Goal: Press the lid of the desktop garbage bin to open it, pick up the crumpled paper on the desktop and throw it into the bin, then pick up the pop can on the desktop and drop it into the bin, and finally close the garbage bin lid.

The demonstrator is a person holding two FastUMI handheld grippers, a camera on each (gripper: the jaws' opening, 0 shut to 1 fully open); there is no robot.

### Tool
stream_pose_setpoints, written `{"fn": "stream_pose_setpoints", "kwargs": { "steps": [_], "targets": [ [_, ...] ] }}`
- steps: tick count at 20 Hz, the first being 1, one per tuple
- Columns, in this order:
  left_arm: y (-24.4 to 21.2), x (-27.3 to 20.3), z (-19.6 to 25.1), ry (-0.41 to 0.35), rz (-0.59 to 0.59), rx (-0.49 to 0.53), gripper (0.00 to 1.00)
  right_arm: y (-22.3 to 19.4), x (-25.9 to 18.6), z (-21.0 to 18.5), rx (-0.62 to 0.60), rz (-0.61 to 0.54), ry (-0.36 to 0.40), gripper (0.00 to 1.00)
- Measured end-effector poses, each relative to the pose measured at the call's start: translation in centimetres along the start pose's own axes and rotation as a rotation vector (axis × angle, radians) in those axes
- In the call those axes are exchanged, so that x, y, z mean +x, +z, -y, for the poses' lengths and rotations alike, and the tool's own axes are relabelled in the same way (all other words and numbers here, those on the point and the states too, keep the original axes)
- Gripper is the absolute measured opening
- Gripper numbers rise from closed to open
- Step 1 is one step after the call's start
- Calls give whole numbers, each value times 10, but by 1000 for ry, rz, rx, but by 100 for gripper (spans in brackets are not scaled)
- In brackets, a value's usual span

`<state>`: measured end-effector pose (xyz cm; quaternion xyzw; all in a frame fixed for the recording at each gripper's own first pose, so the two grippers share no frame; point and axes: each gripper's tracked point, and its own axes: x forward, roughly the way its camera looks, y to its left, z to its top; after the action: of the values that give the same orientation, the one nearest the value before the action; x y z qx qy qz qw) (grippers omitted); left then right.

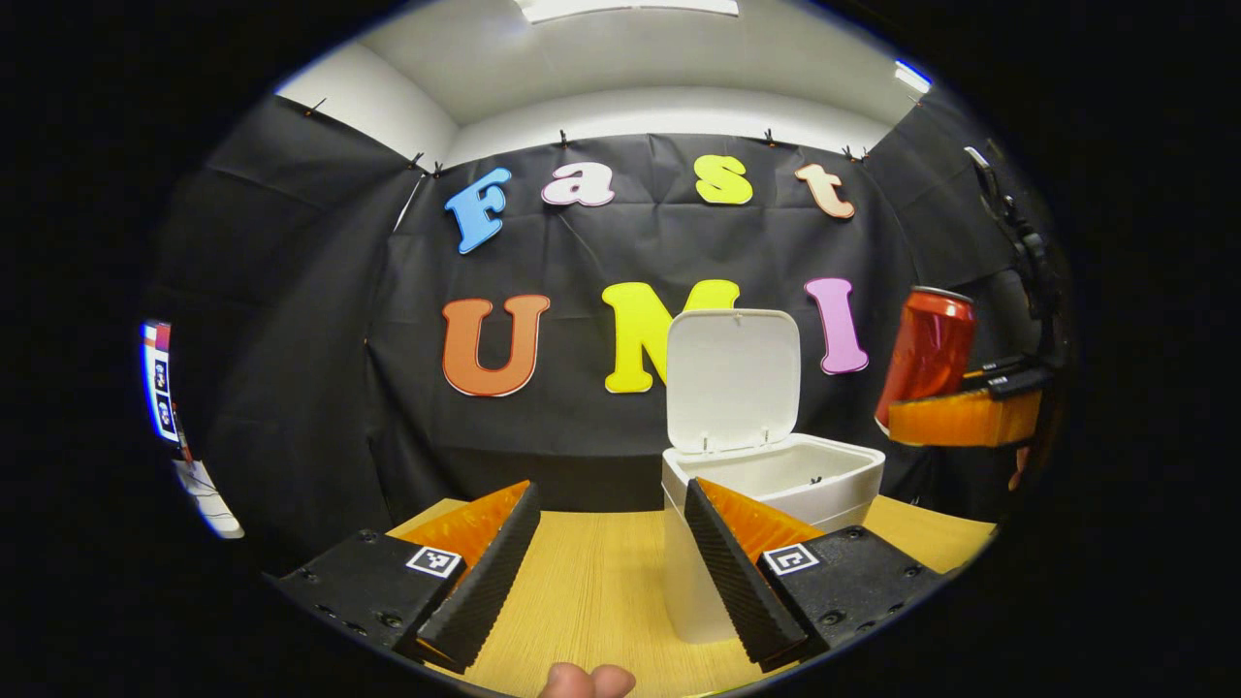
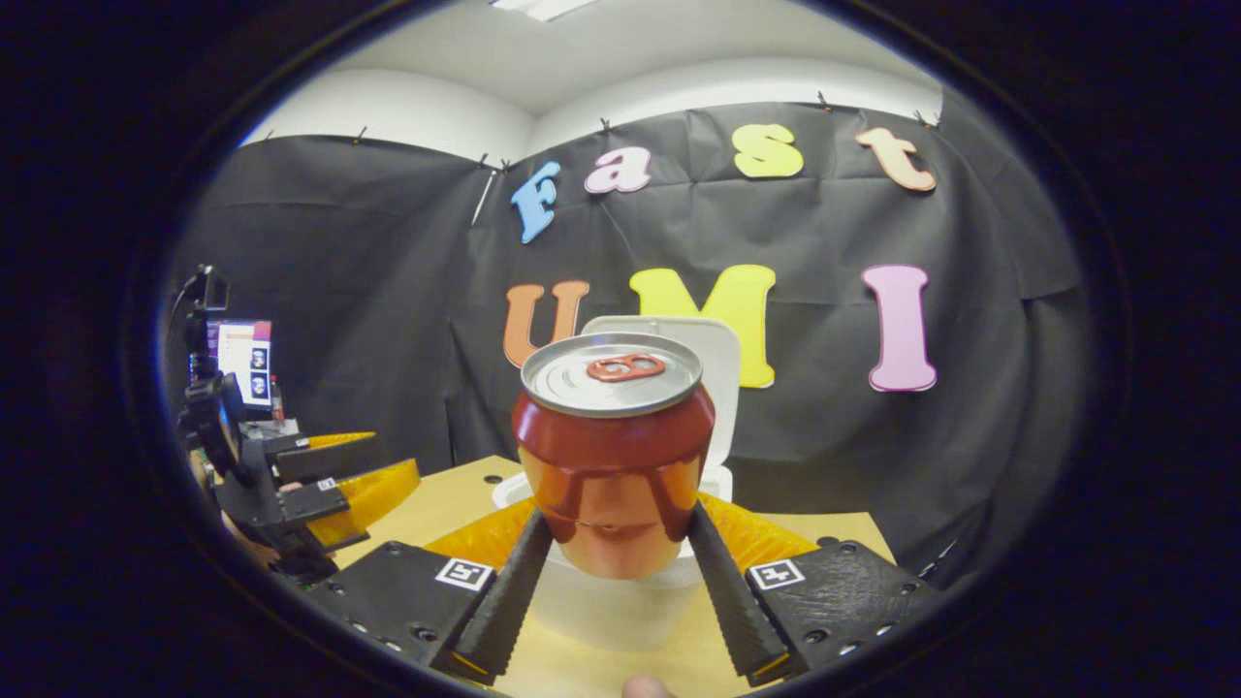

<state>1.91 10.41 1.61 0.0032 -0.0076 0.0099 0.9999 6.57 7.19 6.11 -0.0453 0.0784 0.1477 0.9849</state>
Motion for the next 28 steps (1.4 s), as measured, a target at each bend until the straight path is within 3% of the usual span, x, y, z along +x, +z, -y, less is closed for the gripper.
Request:
{"fn": "stream_pose_setpoints", "kwargs": {
  "steps": [6,14,19,25,26,28],
  "targets": [
    [-22,-4,-7,-8,-32,8,97,5,58,-6,-2,-61,12,81],
    [-34,-8,-24,30,-47,10,97,-3,119,2,-1,-136,-31,81],
    [-37,-7,-27,38,-57,-3,97,-8,132,11,-40,-171,-73,81],
    [-36,-7,-21,30,-58,5,97,-9,137,10,-34,-176,-74,87],
    [-35,-7,-20,30,-58,5,97,-9,138,9,-34,-177,-76,83],
    [-37,-7,-20,32,-61,4,97,-7,136,10,-29,-172,-76,85]
  ]
}}
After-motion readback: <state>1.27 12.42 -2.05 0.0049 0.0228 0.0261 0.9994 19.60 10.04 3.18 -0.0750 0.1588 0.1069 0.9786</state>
